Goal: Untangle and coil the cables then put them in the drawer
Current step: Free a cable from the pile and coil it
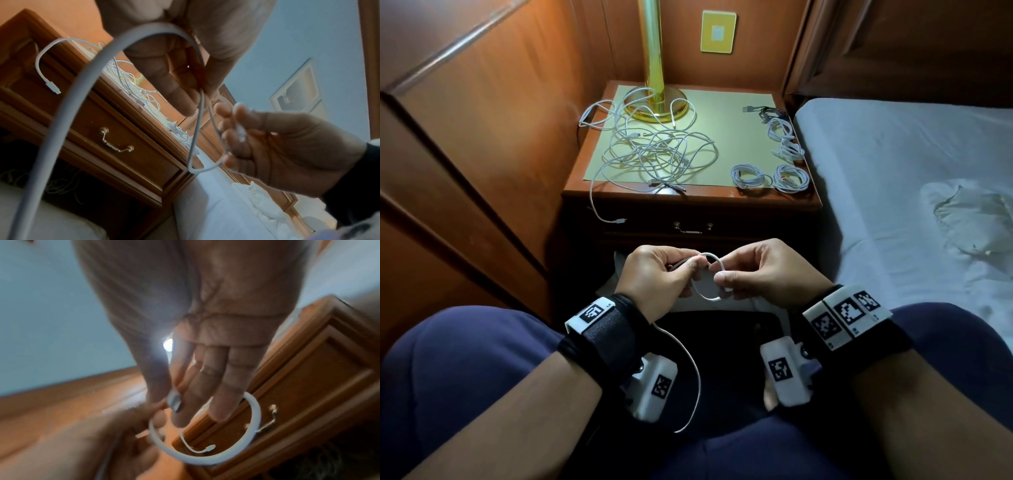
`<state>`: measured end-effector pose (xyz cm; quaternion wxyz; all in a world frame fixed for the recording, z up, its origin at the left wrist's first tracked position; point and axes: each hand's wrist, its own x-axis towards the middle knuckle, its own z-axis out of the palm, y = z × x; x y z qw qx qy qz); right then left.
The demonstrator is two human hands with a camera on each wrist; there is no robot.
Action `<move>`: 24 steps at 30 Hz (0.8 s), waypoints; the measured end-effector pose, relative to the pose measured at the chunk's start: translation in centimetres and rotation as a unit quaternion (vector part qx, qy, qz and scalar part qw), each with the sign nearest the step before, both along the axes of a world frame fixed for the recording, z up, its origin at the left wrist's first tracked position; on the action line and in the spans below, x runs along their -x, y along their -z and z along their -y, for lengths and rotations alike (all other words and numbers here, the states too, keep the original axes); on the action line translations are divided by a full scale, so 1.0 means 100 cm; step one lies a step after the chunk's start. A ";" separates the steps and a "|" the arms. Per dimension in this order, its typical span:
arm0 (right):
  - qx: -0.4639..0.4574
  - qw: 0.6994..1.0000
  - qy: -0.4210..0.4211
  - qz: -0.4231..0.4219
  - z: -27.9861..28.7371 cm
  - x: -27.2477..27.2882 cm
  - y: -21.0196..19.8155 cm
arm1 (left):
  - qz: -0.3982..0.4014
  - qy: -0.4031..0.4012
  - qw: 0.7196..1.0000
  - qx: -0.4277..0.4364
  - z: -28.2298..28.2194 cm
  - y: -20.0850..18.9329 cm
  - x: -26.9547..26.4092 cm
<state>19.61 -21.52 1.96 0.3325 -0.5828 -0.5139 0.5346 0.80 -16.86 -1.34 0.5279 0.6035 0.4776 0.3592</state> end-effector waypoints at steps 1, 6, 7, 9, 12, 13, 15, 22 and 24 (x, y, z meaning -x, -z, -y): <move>-0.026 0.998 0.009 0.057 0.000 0.001 0.001 | 0.012 0.001 1.000 0.006 0.001 -0.001 -0.001; -0.115 0.971 0.055 0.201 -0.002 0.004 0.008 | 0.060 0.009 0.998 0.018 0.002 0.001 -0.002; -0.135 0.967 0.061 0.209 -0.003 0.003 0.009 | 0.075 0.014 0.997 0.025 0.001 0.001 -0.002; -0.172 0.960 0.064 0.211 -0.003 0.002 0.010 | 0.110 0.032 0.992 0.045 0.000 -0.002 -0.001; -0.217 0.944 0.070 0.238 -0.002 0.003 0.011 | 0.152 0.059 0.983 0.079 0.000 -0.003 -0.002; -0.228 0.937 0.076 0.252 -0.002 0.004 0.011 | 0.161 0.061 0.981 0.085 0.000 -0.004 -0.002; -0.238 0.928 0.094 0.272 -0.002 0.006 0.011 | 0.166 0.060 0.981 0.085 0.000 -0.006 -0.004; -0.252 0.902 0.170 0.307 -0.003 0.009 0.007 | 0.188 0.061 0.977 0.082 -0.002 -0.011 0.001; -0.246 0.902 0.173 0.310 -0.003 0.008 0.005 | 0.192 0.080 0.974 0.089 -0.002 -0.013 0.003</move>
